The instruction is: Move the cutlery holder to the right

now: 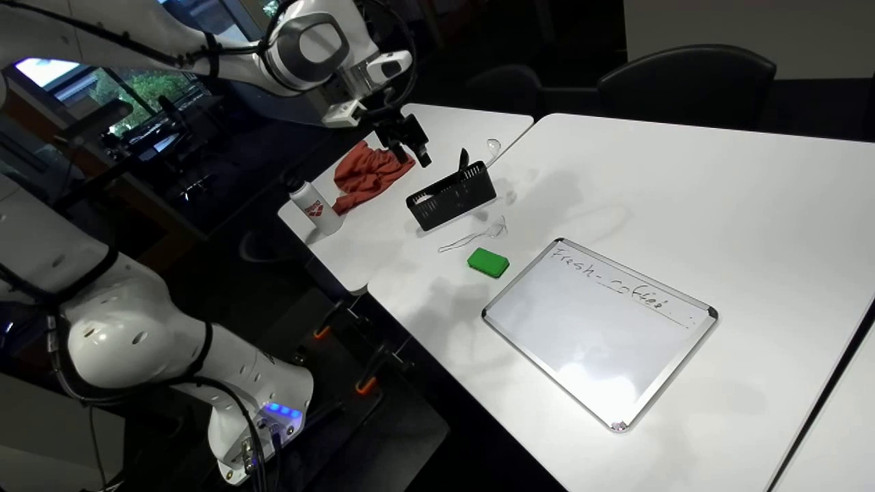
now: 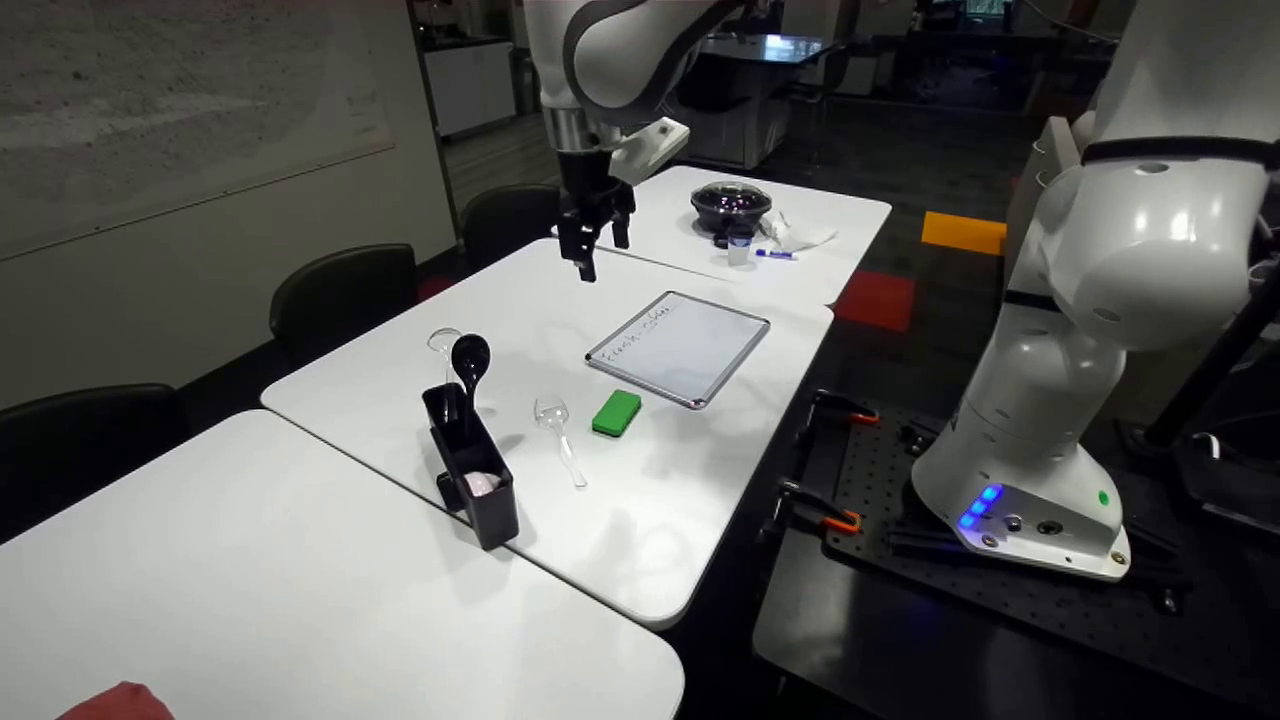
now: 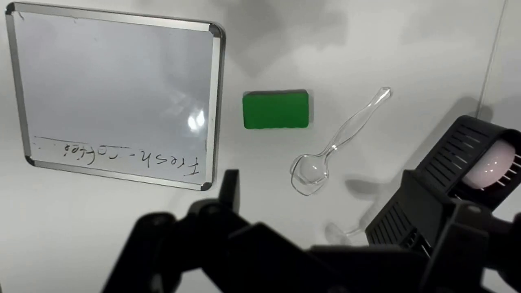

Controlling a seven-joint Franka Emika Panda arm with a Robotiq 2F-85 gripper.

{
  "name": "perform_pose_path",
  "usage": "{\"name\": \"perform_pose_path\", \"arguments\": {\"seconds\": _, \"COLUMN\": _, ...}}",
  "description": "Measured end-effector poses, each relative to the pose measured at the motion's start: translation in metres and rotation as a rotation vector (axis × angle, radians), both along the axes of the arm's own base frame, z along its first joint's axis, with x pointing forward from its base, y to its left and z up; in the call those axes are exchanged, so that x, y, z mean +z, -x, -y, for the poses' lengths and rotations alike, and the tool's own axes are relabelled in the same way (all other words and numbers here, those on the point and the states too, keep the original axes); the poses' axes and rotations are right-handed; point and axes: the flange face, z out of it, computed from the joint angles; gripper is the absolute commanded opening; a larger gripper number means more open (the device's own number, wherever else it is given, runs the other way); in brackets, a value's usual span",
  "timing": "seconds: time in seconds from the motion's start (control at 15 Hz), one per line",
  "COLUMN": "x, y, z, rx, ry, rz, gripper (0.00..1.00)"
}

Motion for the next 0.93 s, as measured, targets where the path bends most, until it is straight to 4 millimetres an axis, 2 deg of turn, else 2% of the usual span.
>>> {"name": "perform_pose_path", "arguments": {"seconds": 0.2, "x": -0.050, "y": -0.017, "z": -0.025, "rx": -0.106, "ry": -0.010, "rz": 0.030, "gripper": 1.00}}
{"name": "perform_pose_path", "arguments": {"seconds": 0.33, "x": -0.081, "y": -0.023, "z": -0.033, "rx": -0.135, "ry": 0.002, "rz": 0.007, "gripper": 1.00}}
{"name": "perform_pose_path", "arguments": {"seconds": 0.4, "x": -0.089, "y": -0.024, "z": -0.034, "rx": -0.133, "ry": 0.004, "rz": -0.005, "gripper": 1.00}}
{"name": "perform_pose_path", "arguments": {"seconds": 0.8, "x": -0.089, "y": -0.025, "z": -0.033, "rx": -0.140, "ry": 0.003, "rz": -0.003, "gripper": 1.00}}
{"name": "perform_pose_path", "arguments": {"seconds": 0.93, "x": -0.098, "y": -0.027, "z": -0.040, "rx": -0.160, "ry": 0.003, "rz": -0.009, "gripper": 1.00}}
